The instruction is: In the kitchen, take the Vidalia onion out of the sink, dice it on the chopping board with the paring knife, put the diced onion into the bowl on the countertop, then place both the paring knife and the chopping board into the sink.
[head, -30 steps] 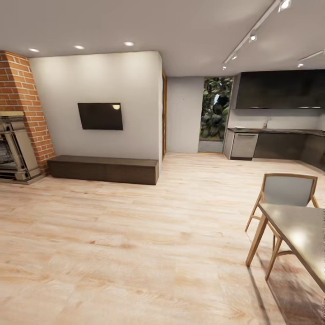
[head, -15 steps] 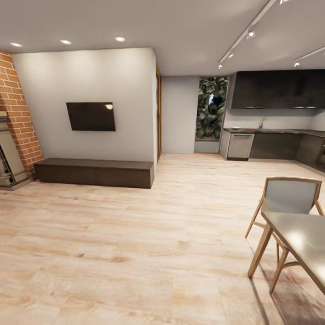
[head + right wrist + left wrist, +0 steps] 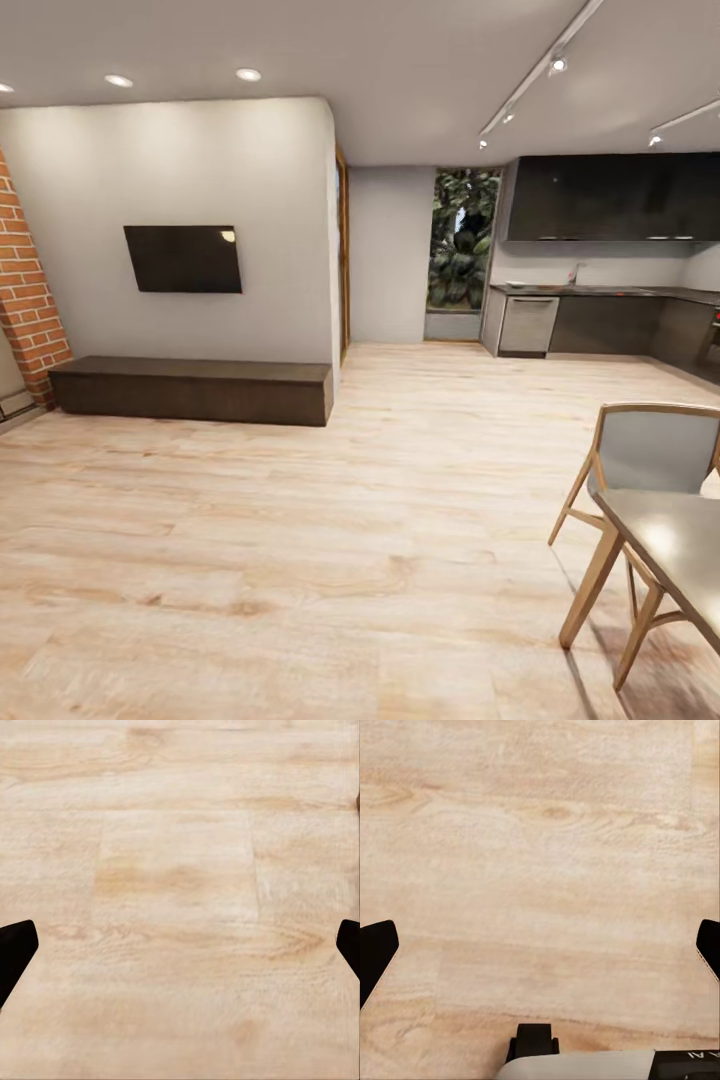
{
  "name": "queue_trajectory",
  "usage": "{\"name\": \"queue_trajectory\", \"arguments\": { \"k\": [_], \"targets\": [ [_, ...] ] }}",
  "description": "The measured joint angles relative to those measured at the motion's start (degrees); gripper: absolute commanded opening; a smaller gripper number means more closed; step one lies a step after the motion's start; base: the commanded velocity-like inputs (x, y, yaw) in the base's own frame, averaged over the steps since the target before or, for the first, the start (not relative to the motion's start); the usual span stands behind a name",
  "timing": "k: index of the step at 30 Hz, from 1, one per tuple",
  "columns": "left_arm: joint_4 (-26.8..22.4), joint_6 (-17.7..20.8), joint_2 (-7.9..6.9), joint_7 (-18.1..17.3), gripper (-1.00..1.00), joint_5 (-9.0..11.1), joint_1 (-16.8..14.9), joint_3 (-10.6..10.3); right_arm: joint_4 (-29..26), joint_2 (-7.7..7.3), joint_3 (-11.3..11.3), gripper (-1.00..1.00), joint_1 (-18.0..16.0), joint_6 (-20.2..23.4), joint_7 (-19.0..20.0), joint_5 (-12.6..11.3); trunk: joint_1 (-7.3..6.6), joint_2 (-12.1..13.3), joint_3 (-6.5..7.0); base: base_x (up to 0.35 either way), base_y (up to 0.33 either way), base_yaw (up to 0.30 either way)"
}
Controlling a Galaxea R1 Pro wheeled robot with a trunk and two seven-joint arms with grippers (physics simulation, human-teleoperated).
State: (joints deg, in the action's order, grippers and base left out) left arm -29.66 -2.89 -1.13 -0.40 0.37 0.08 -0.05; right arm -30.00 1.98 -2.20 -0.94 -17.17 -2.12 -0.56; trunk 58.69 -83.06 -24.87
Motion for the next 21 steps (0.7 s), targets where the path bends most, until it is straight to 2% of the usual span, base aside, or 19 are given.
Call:
{"name": "queue_trajectory", "arguments": {
  "k": [21],
  "targets": [
    [0.00,0.00,0.00,0.00,1.00,-0.01,0.00,-0.03,0.00,0.00,0.02,1.00,0.00,-0.01,-0.02,0.00,0.00,0.00,0.00,0.346,0.000,0.000]
  ]
}}
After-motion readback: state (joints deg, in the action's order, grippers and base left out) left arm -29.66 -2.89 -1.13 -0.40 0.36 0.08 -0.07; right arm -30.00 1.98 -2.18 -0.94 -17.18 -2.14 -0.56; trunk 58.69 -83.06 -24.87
